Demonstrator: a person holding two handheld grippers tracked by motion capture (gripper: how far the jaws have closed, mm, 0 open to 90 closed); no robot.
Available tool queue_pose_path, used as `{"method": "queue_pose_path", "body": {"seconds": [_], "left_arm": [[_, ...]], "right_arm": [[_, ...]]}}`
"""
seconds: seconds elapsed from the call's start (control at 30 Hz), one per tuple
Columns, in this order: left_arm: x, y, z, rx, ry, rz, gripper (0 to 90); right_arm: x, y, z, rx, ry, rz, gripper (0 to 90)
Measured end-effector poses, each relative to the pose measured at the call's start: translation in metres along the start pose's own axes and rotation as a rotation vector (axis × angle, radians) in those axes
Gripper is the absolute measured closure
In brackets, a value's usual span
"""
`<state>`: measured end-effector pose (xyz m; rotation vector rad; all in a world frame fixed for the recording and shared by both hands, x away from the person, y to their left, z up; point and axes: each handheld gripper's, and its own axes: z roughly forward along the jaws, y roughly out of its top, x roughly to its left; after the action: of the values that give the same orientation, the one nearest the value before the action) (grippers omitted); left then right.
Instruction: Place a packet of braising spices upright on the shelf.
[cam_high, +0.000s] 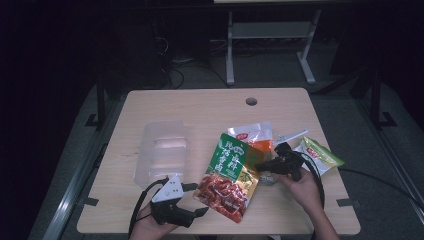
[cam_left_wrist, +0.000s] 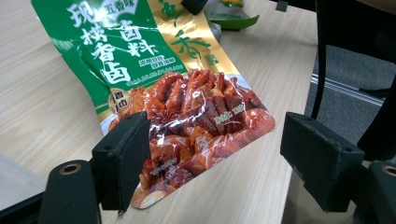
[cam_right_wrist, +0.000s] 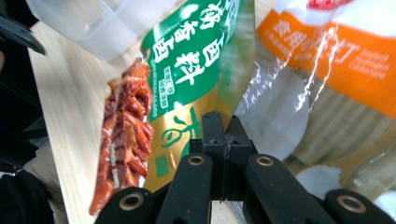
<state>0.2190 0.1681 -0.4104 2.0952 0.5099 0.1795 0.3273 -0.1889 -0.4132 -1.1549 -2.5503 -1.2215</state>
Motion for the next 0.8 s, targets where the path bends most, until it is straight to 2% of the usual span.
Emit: {"method": "queue_pose_path", "body": {"seconds": [0.27, 0.5, 0.63, 0.8], "left_arm": [[0.01, 0.012, 0.011, 0.003, 0.003, -0.011, 23.5], [0.02, 0.024, 0.018, -0.012, 0.013, -0.027, 23.3], [0.024, 0.031, 0.023, -0.006, 0.031, -0.023, 23.2], [0.03, 0.039, 0.029, -0.002, 0.06, -0.044, 23.1]], "right_arm": [[0.007, 0.013, -0.022, -0.063, 0.006, -0.052, 90.0], [0.012, 0.021, -0.035, -0.081, 0.006, -0.085, 90.0], [0.017, 0.026, -0.042, -0.095, 0.015, -0.122, 90.0], [0.028, 0.031, -0.05, -0.102, 0.041, -0.187, 90.0]]}}
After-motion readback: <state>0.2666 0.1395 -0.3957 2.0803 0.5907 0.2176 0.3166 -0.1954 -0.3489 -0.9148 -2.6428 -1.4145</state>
